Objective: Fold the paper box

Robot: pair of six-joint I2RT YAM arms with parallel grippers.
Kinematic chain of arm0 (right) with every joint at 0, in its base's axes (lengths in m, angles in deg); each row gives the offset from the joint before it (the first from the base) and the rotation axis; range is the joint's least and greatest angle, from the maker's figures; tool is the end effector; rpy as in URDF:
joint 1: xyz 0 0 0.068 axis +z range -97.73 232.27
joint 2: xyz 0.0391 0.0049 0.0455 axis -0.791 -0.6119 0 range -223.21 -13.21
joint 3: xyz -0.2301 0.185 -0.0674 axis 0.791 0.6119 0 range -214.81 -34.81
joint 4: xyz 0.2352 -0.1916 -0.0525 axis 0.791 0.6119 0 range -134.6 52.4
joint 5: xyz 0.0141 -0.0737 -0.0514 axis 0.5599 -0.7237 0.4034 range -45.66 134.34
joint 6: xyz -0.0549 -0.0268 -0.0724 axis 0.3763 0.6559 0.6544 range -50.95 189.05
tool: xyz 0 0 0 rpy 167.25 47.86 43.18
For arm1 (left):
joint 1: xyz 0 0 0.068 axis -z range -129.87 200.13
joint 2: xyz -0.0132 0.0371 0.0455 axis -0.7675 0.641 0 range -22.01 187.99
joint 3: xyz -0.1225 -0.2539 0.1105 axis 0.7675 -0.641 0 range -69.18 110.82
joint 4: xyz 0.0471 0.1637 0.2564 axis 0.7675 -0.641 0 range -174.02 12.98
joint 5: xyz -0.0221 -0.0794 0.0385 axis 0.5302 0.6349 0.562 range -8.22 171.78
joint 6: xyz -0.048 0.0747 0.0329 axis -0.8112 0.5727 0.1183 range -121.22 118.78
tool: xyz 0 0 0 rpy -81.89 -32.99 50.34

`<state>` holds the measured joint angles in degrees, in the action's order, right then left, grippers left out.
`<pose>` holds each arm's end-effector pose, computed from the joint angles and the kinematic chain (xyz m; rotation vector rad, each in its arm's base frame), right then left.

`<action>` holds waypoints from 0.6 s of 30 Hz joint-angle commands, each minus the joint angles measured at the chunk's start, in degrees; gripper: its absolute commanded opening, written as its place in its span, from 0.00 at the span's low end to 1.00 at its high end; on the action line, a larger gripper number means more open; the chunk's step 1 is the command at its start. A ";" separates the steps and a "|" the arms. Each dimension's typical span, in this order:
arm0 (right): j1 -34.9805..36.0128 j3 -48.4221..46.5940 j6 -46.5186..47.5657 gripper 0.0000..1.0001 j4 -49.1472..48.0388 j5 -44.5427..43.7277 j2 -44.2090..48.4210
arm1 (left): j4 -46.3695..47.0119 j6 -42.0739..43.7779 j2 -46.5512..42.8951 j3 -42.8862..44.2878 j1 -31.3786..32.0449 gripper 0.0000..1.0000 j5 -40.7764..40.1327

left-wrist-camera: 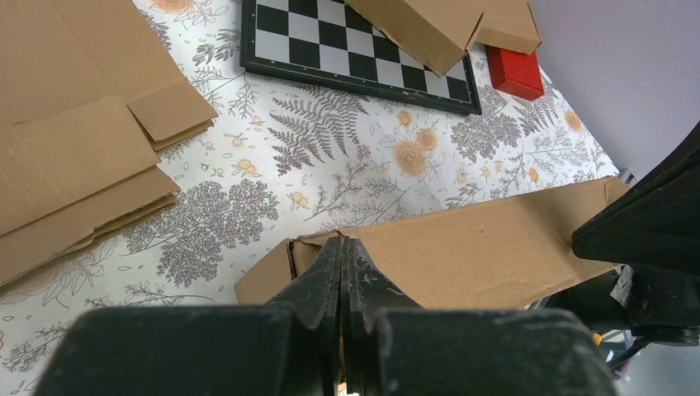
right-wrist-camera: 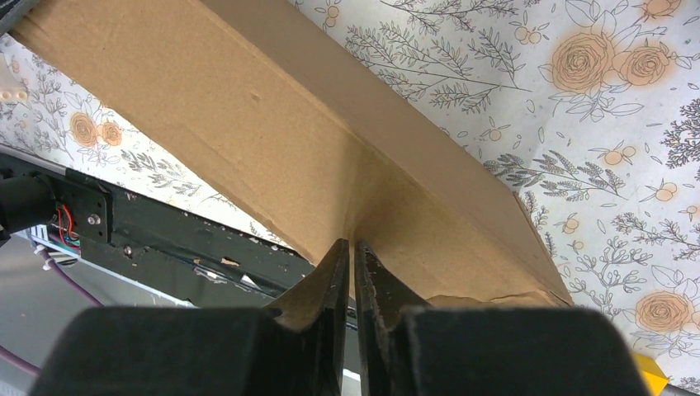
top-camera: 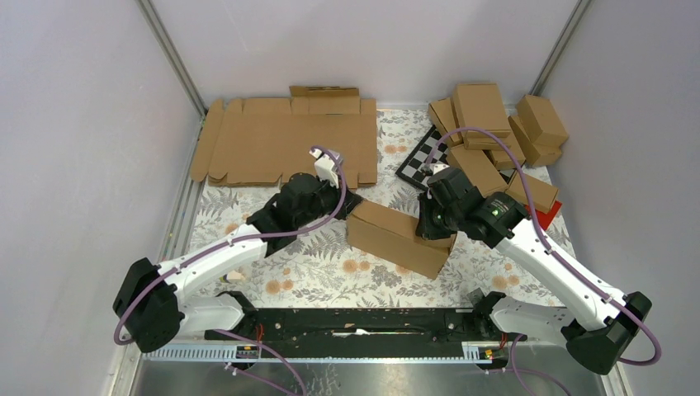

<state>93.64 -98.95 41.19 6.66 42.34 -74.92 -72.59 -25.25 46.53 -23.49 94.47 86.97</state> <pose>0.2095 0.1805 0.3254 -0.2761 2.4712 0.4945 0.2503 -0.2554 0.2788 0.4153 1.9496 -0.8818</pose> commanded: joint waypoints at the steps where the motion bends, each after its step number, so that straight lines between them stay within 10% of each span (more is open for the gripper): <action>1: 0.27 0.57 0.59 0.13 3.13 -1.33 -1.04 | -2.22 -0.49 -0.33 -4.06 0.02 0.00 1.66; 18: 0.26 -14.72 1.47 0.14 17.23 -12.12 0.82 | -4.03 0.21 -1.97 -4.11 0.03 0.00 0.64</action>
<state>93.64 -112.00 42.92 16.45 36.73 -75.36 -70.06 -25.49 44.43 -26.20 94.43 86.97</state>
